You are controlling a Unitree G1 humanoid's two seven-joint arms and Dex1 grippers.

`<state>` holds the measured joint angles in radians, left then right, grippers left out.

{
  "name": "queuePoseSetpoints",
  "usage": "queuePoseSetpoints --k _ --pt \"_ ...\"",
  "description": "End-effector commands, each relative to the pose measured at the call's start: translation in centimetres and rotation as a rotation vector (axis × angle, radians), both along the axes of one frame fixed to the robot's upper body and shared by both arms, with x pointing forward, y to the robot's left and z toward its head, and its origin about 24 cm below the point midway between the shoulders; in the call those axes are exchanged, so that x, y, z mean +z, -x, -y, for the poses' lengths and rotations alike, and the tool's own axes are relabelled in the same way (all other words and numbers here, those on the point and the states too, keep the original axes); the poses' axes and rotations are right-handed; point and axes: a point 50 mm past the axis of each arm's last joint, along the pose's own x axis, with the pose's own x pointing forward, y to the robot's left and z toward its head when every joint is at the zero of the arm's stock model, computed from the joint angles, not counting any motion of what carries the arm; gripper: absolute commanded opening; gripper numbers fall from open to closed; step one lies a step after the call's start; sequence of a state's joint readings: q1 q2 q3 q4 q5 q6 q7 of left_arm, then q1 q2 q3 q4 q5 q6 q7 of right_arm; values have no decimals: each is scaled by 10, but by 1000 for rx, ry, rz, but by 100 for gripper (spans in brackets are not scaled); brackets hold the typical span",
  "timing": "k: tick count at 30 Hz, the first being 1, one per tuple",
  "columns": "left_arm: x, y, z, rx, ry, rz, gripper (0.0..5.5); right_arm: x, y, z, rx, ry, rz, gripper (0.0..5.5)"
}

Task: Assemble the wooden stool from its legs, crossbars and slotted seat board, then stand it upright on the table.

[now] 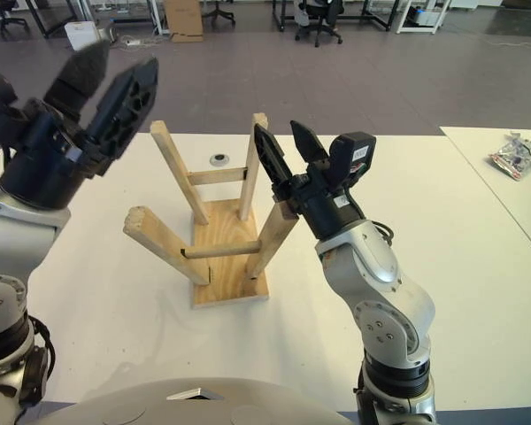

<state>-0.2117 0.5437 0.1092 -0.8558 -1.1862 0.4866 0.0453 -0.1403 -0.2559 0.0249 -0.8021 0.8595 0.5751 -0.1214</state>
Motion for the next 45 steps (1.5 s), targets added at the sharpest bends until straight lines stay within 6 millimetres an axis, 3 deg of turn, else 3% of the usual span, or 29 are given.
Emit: queuePoseSetpoints --k 1,3,7,10,12,14,16,19,23,25,27,29,33,37,43,45 --pt "-101 25 13 -64 -257 -546 533 -31 -3 -3 3 85 -192 333" --pt "-114 26 12 -30 -304 -586 533 -31 -5 -3 6 89 -193 333" --pt "-86 -4 -1 106 -240 -424 533 -30 -7 -3 2 89 -192 333" --pt "-35 -27 -12 258 -242 -177 533 -30 -7 -4 5 89 -191 333" --pt "27 -32 -18 297 -46 5 533 -30 -7 -1 -10 102 -191 333" --pt "96 -23 -24 195 246 187 533 -31 -6 2 -32 102 -191 333" --pt "116 -24 -44 228 326 243 533 -29 -7 2 -32 99 -183 333" --pt "72 -45 -66 395 196 101 533 -11 -11 2 12 82 -88 333" --pt "22 -46 -76 484 130 -2 533 30 -7 19 233 53 112 333" --pt "8 -41 -84 541 115 -23 533 35 -1 25 370 62 105 333" --pt "-7 -34 -93 596 110 -44 533 21 9 33 517 149 1 333" --pt "-15 -28 -98 629 111 -54 533 8 18 39 613 196 -93 333" --pt "-26 -24 -96 629 105 -79 533 -7 16 47 552 278 -159 333" --pt "-29 -29 -87 595 97 -87 533 -35 21 43 533 402 -240 333" --pt "-30 -35 -88 591 89 -90 537 -38 13 50 538 440 -189 219" --pt "-29 -35 -92 600 77 -86 537 -37 6 50 547 443 -159 214"
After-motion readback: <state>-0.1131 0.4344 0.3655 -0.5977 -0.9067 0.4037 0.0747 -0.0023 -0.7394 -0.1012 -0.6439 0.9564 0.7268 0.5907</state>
